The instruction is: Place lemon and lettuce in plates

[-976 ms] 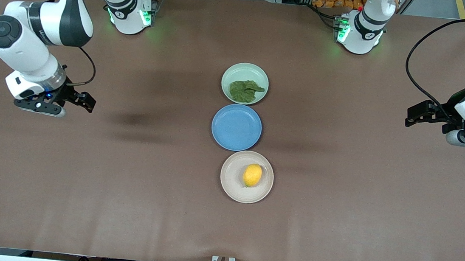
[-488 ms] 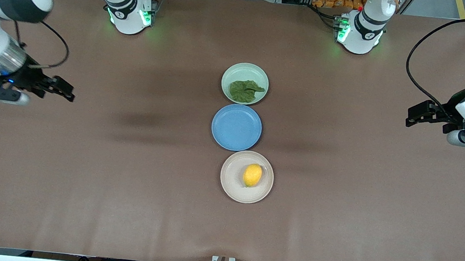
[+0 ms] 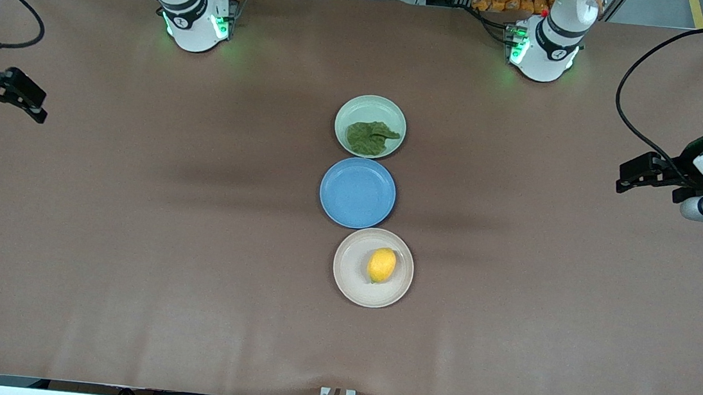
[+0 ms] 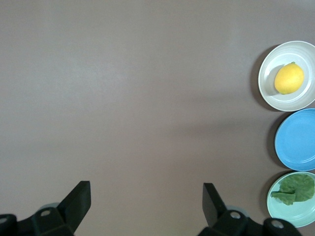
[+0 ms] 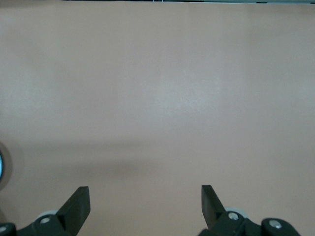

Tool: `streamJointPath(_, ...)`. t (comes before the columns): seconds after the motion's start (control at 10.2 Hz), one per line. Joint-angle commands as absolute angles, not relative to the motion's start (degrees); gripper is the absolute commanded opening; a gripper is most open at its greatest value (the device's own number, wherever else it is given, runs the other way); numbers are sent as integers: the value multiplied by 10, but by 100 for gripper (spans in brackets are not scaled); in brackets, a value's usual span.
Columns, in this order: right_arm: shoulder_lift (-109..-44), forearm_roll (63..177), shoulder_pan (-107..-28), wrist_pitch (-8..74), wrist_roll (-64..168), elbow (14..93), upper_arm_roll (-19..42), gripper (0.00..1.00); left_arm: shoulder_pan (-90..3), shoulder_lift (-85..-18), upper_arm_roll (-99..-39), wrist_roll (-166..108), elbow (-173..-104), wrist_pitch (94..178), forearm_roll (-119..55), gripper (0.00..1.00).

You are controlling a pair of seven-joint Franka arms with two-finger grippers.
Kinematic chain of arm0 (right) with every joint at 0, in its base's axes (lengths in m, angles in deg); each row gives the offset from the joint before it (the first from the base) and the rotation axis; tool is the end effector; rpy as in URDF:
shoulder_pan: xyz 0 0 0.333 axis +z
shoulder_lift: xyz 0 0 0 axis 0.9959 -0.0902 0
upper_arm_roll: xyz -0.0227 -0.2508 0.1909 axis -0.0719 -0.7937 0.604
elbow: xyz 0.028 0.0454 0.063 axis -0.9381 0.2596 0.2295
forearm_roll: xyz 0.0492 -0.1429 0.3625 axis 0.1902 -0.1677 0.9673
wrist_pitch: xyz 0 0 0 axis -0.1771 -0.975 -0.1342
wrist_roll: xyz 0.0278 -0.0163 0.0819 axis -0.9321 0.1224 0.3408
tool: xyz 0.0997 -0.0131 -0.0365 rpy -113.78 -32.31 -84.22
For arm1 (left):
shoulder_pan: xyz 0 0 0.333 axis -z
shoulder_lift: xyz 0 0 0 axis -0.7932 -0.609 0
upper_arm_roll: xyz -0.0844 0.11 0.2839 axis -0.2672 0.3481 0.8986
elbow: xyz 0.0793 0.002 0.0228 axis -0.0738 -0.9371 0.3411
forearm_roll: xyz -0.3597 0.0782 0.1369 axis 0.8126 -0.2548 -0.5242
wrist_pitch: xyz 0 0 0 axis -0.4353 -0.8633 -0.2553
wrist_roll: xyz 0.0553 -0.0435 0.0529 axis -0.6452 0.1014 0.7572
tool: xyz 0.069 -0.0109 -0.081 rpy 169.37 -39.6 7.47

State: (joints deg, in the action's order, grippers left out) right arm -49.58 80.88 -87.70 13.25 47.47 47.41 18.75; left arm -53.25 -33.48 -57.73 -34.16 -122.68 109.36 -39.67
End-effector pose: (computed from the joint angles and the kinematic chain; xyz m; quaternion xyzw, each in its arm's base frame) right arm 0.5466 -0.0117 0.6429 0.9983 -0.0037 0.0542 0.0221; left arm 0.5922 -0.0597 0.6035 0.9990 -0.0390 -0.0049 0.0195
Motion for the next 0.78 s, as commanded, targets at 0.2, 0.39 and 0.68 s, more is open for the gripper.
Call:
streamJointPath(0.2,-499,843,-881,70,477,443,181,100,-532,-329,-574,-345,-1224,1093,-394,100)
streamJointPath(0.39,-498,844,-881,70,477,442,181,100,-535,-328,-574,-345,-1224,1097,-394,100)
streamJointPath(0.68,-497,844,-880,69,477,443,177,100,-547,-334,-578,-346,-1224,1097,-396,100)
